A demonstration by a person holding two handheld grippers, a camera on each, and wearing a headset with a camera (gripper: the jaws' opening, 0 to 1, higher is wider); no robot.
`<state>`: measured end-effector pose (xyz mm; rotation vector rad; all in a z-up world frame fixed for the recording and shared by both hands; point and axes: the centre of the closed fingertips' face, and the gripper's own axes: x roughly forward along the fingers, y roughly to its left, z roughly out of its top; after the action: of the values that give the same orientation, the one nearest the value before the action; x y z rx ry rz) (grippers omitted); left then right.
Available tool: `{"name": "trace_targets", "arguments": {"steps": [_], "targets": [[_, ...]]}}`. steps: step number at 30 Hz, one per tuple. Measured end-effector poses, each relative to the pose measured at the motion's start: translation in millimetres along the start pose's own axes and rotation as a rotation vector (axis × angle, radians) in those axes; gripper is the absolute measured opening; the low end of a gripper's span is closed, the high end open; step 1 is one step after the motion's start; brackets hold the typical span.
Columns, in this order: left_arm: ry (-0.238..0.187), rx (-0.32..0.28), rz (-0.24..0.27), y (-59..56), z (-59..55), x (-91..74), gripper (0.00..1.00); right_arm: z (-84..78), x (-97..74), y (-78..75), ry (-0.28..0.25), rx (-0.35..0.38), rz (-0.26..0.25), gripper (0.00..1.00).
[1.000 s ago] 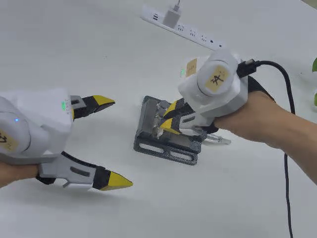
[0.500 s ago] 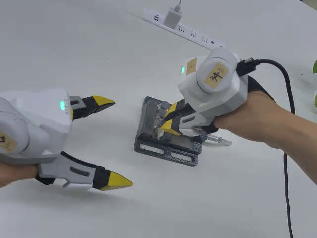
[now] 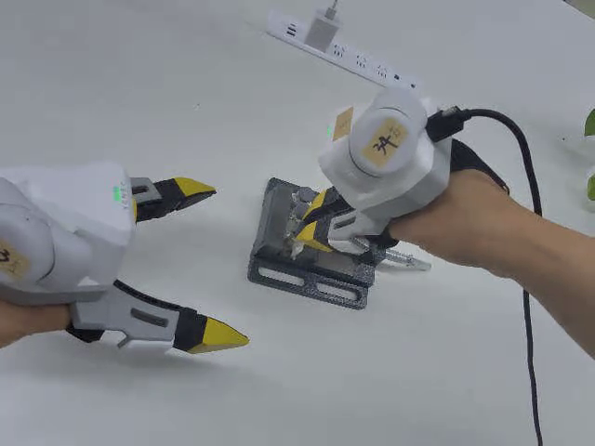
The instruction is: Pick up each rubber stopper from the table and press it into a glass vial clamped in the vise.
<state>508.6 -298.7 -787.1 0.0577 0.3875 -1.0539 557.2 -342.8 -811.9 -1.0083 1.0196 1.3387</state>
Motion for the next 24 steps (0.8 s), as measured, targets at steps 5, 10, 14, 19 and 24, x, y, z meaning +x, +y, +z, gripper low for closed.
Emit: {"name": "trace_targets", "arguments": {"steps": [5,10,14,19,24], "targets": [[-0.001,-0.002,-0.002,-1.3,1.1,-1.2,0.90,0.7,-1.6,-0.5,-0.009,-0.008,0.005,0.06],[0.004,-0.006,0.004,-0.2,-0.8,-4.3,0.89,-0.1,-2.5,-0.2,-0.022,-0.013,0.000,0.07],[0.005,-0.008,0.002,-0.5,-1.5,-4.6,0.89,0.6,-3.0,-0.6,-0.033,0.000,0.001,0.07],[0.000,-0.009,0.001,0.1,0.2,-3.7,0.89,1.1,-3.5,0.0,-0.040,0.004,-0.001,0.08],[0.000,-0.009,-0.002,-0.5,0.2,-3.1,0.89,1.4,-4.0,0.3,-0.047,0.009,0.001,0.08]]}}
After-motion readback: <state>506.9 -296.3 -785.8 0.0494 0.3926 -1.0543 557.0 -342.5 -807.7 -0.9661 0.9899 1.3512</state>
